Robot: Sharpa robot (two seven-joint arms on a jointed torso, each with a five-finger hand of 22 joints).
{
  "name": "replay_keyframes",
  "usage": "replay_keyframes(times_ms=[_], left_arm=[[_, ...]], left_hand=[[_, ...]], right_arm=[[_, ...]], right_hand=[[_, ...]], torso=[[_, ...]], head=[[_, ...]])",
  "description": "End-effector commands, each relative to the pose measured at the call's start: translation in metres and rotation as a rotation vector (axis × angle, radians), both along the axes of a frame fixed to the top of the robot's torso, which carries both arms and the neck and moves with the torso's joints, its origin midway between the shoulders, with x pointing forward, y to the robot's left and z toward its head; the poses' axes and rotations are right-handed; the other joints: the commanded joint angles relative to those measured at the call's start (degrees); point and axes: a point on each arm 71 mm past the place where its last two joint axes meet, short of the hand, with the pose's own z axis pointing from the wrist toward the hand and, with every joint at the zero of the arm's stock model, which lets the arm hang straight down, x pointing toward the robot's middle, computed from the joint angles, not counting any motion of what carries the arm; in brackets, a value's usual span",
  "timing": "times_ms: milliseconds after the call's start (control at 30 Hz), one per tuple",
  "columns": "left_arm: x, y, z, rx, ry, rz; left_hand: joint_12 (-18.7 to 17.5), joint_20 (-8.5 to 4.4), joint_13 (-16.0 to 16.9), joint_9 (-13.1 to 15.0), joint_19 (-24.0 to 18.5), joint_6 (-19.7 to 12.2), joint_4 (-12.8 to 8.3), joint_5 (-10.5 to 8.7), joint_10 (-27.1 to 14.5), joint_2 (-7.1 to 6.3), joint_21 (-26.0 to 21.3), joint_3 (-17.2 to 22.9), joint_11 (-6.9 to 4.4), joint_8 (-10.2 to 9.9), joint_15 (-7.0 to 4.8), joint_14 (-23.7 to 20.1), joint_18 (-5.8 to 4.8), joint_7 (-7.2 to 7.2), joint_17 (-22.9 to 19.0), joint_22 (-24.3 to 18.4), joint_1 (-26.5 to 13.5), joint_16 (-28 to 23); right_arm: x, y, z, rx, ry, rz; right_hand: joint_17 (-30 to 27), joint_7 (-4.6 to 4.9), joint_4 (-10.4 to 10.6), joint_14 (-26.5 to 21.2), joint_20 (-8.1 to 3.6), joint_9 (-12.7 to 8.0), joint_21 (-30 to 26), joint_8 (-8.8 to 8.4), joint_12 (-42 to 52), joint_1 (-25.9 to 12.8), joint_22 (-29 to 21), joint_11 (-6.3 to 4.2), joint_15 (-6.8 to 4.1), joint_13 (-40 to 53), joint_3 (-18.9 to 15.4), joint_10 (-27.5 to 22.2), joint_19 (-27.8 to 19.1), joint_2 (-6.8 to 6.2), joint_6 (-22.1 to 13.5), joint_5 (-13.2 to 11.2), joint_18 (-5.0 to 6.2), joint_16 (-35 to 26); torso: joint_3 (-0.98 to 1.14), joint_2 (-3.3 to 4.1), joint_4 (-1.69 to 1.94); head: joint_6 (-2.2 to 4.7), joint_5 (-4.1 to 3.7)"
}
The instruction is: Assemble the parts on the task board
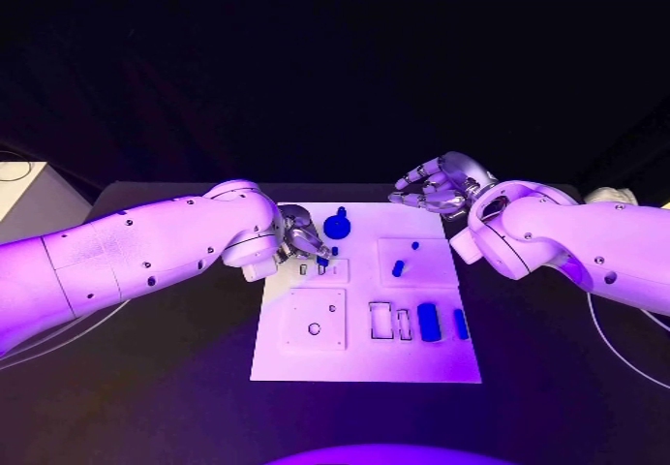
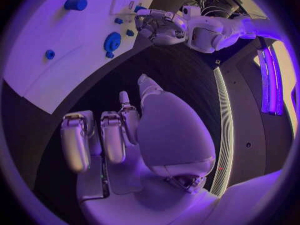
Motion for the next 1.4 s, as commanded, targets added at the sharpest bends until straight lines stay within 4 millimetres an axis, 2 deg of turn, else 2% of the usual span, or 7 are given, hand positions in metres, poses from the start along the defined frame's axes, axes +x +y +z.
replay_keyframes(times_ms=[33,267,533,967,1400], left_arm=[[0.001,-0.001,0.001,0.033,-0.058,-0.012],[0.002,0.000,-0.004,0.065,-0.074,-0.007],[0.001,0.000,-0.008,0.085,-0.082,-0.005],[-0.001,-0.003,-0.012,0.095,-0.075,-0.012],[-0.004,-0.004,-0.018,0.110,-0.053,-0.027]], left_hand=[[0.25,-0.09,0.09,9.02,0.40,1.80,-9.26,0.29,0.50,0.17,0.23,9.03,0.12,0.26,-0.47,5.36,-0.95,-1.50,13.63,0.24,-0.28,0.30],[0.56,-0.24,0.53,9.22,0.75,2.23,-9.29,0.59,1.00,0.20,0.38,9.06,-0.07,0.42,-0.64,5.39,-1.04,-1.72,13.71,0.66,-0.57,0.34],[0.71,-0.30,0.75,9.30,0.95,2.39,-9.32,0.71,1.21,0.25,0.47,9.10,-0.15,0.49,-0.71,5.37,-1.10,-1.81,13.66,0.91,-0.66,0.31],[0.81,-0.40,0.86,9.44,1.22,2.66,-9.29,0.82,1.46,0.34,0.60,9.11,-0.27,0.61,-0.83,5.42,-1.18,-1.94,13.79,1.25,-0.87,0.38],[0.57,-0.43,0.45,9.48,1.19,2.73,-9.26,0.81,1.31,0.37,0.58,9.10,-0.30,0.65,-0.86,5.37,-1.16,-1.98,13.63,1.19,-0.96,0.29]], right_arm=[[0.000,0.001,0.000,-0.011,-0.001,0.017],[0.000,0.001,0.000,-0.011,0.000,0.018],[-0.001,0.001,0.000,-0.012,0.002,0.020],[-0.001,0.002,-0.001,-0.013,0.005,0.026],[-0.001,0.001,-0.001,-0.015,0.009,0.028]], right_hand=[[14.87,-0.04,0.20,6.01,0.48,-0.02,-0.19,0.31,-0.21,-0.58,13.90,0.05,0.21,5.52,0.11,-0.28,5.09,-0.09,-0.02,0.33,0.10,0.23],[14.87,-0.04,0.20,6.01,0.48,-0.02,-0.19,0.31,-0.21,-0.58,13.90,0.05,0.21,5.52,0.11,-0.28,5.09,-0.09,-0.02,0.33,0.10,0.23],[14.81,-0.04,0.22,5.99,0.47,-0.02,-0.20,0.33,-0.25,-0.75,13.89,0.04,0.21,5.48,0.09,-0.31,5.08,-0.12,-0.03,0.48,0.10,0.21],[14.81,-0.04,0.22,5.99,0.47,-0.02,-0.20,0.33,-0.25,-0.75,13.89,0.04,0.21,5.48,0.09,-0.31,5.08,-0.12,-0.03,0.48,0.10,0.21],[14.81,-0.04,0.22,5.99,0.47,-0.02,-0.20,0.33,-0.25,-0.75,13.89,0.04,0.21,5.48,0.09,-0.31,5.08,-0.12,-0.03,0.48,0.10,0.21]], torso=[[-0.03,0.03,0.03],[0.02,0.02,-0.10],[-0.01,0.03,-0.08],[-0.01,0.10,-0.17],[0.00,0.07,-0.07]], head=[[-0.13,0.10],[-0.35,0.38],[-0.51,0.48],[-0.52,0.63],[-0.62,0.63]])
